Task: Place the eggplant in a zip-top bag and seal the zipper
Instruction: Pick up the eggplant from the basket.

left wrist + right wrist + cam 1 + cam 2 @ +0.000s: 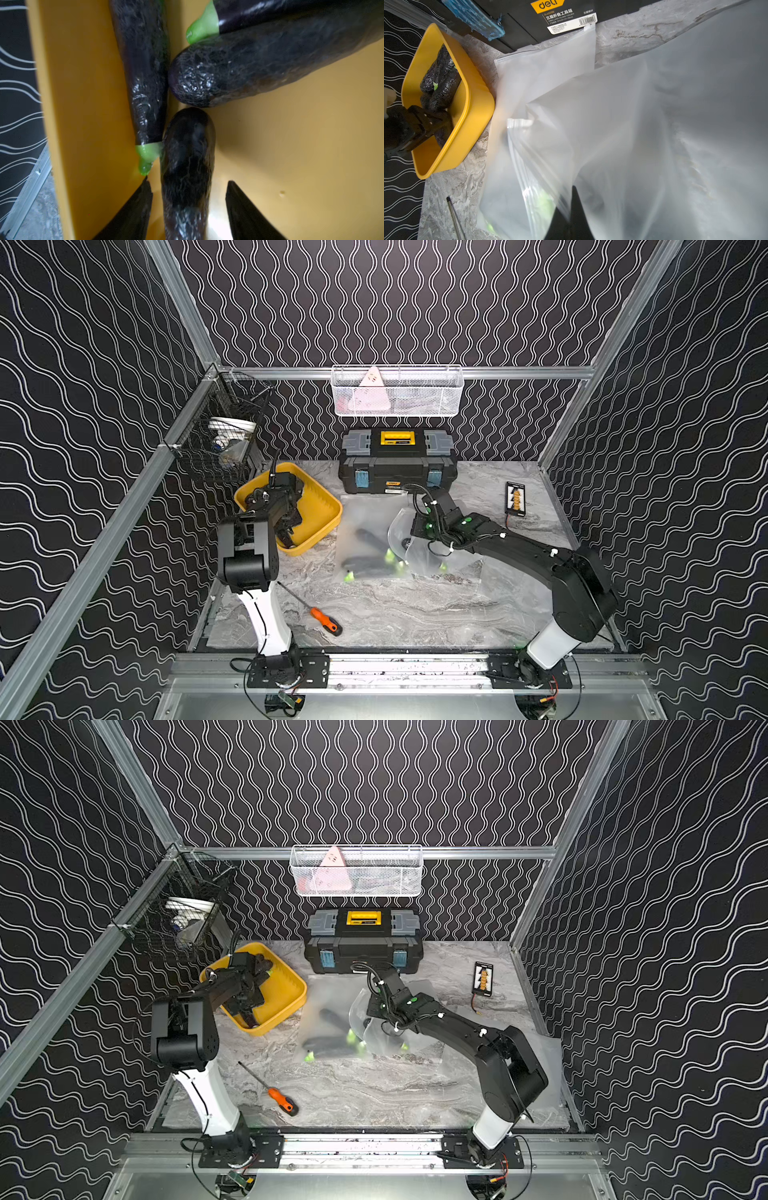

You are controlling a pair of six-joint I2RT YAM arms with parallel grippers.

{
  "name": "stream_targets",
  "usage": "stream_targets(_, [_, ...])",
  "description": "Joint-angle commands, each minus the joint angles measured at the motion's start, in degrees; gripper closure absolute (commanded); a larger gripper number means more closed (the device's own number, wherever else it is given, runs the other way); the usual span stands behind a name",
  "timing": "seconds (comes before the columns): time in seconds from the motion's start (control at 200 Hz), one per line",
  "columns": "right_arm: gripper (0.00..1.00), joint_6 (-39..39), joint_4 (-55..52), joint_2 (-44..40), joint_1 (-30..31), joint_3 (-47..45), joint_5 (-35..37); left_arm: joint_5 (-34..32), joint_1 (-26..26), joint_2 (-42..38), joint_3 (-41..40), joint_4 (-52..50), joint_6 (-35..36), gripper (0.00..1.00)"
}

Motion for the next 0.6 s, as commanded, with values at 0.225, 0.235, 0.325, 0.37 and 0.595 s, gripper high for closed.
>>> stream_targets(0.225, [0.95,0.84,2.29,-0.03,-0.9,-0.1,-1.48,0.46,0.18,2.34,0.8,0.25,0.92,0.44])
stream_targets(0.235, [0.95,0.85,2.32,-0.08,-0.89,-0.14,-1.42,0.55,0.18,2.35,0.67,0.28,0.82,0.44])
stream_targets(0.325, [0.95,1.07,2.34,-0.23,-1.2,-0.36,-1.54,1.4,0.18,1.64,-0.58,1.54,0.39,0.5])
stream_targets(0.37, [0.95,1.11,2.36,-0.34,-1.3,-0.46,-1.6,1.74,0.18,1.47,-0.6,1.7,0.31,0.55])
stream_targets(0.595, [0.95,1.01,2.02,-1.11,-1.65,-0.94,-1.28,2.56,0.05,-2.4,-1.26,2.4,-0.54,0.62])
